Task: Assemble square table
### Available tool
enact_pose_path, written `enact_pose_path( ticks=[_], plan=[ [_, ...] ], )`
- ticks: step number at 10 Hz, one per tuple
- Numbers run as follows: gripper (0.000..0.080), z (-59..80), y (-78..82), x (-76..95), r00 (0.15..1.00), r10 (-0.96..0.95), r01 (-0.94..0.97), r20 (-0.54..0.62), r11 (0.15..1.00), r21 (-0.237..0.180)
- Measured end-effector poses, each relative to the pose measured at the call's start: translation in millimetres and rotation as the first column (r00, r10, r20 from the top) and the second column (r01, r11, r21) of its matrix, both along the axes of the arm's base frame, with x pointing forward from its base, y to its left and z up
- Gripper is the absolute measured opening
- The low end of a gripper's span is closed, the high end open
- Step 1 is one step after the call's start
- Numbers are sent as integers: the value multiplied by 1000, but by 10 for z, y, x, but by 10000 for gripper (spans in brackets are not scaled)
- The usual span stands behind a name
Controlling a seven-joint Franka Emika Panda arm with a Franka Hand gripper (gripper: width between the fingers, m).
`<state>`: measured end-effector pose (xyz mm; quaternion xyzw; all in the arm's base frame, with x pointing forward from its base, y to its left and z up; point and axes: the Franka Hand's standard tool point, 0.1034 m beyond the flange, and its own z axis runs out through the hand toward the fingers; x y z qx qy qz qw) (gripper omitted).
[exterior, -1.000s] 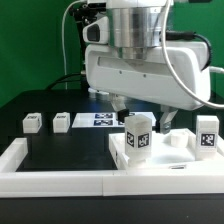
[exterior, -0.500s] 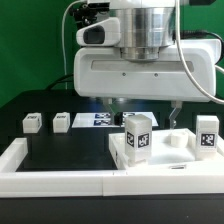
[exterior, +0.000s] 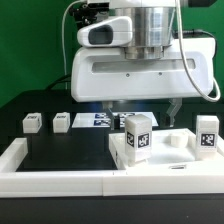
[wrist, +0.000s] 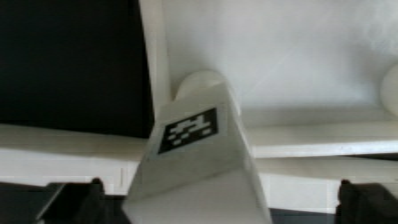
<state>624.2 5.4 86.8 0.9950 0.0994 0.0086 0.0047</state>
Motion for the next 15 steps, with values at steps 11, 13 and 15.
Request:
enact_pose_path(
  ticks=[11,13,15],
  plan=[
    [292,6,-58,9,997,74,-74,-2,997,-17],
    [292,1,-91,12,993,-114,114,10,993,-10],
    [292,-3,-122,16,931,-365,365,19,931,15]
  ],
)
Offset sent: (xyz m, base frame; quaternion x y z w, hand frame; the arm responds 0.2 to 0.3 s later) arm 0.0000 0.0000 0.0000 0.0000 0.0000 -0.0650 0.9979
